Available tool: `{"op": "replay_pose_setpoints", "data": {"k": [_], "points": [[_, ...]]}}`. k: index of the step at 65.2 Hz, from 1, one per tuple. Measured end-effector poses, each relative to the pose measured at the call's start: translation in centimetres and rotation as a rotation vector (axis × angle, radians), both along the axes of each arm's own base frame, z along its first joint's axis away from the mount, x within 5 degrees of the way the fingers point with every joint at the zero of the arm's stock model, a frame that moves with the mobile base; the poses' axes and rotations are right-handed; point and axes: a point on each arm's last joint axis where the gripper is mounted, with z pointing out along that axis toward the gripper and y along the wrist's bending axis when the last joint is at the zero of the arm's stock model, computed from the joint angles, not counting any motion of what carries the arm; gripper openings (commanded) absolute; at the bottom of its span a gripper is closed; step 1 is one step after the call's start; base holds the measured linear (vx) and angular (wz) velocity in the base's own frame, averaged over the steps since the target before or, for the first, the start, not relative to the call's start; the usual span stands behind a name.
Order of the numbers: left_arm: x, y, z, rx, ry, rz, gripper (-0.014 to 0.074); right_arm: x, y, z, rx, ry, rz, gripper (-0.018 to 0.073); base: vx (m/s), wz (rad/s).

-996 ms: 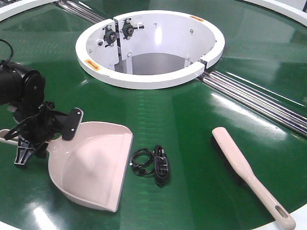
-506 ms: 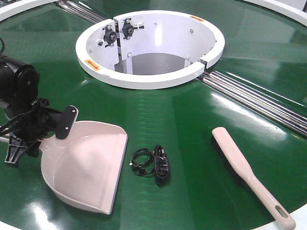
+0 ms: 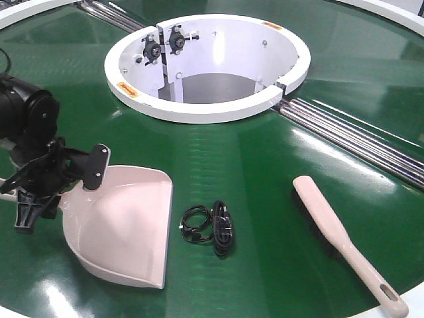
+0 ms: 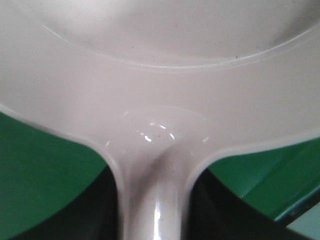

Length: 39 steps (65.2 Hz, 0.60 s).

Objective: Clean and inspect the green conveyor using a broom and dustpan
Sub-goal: 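Grasp the dustpan handle with the left gripper and tilt it up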

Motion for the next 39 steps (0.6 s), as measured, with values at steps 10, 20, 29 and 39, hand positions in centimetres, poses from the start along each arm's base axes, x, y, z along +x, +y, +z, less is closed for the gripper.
{"op": "replay_pose_setpoints", "data": {"k": [10, 20, 29, 39], "points": [[-0.07, -0.67, 0.08, 0.033, -0.024, 0.007, -0.0008, 0.00, 0.00, 0.00, 0.000, 0.000, 0.000, -0.0008, 0.00, 0.00], [-0.12, -0.82, 0.12, 0.048, -0.035, 0.035, -0.0008, 0.00, 0.00, 0.00, 0.000, 0.000, 0.000, -0.0008, 0.00, 0.00], [-0.30, -0.74, 0.13, 0.054, -0.024, 0.071, -0.0008, 0.00, 0.00, 0.00, 0.000, 0.000, 0.000, -0.0008, 0.00, 0.00], [-0.40, -0.70, 0.13, 0.058, -0.016, 0.086, -0.0008, 0.00, 0.00, 0.00, 0.000, 0.000, 0.000, -0.0008, 0.00, 0.00]]}}
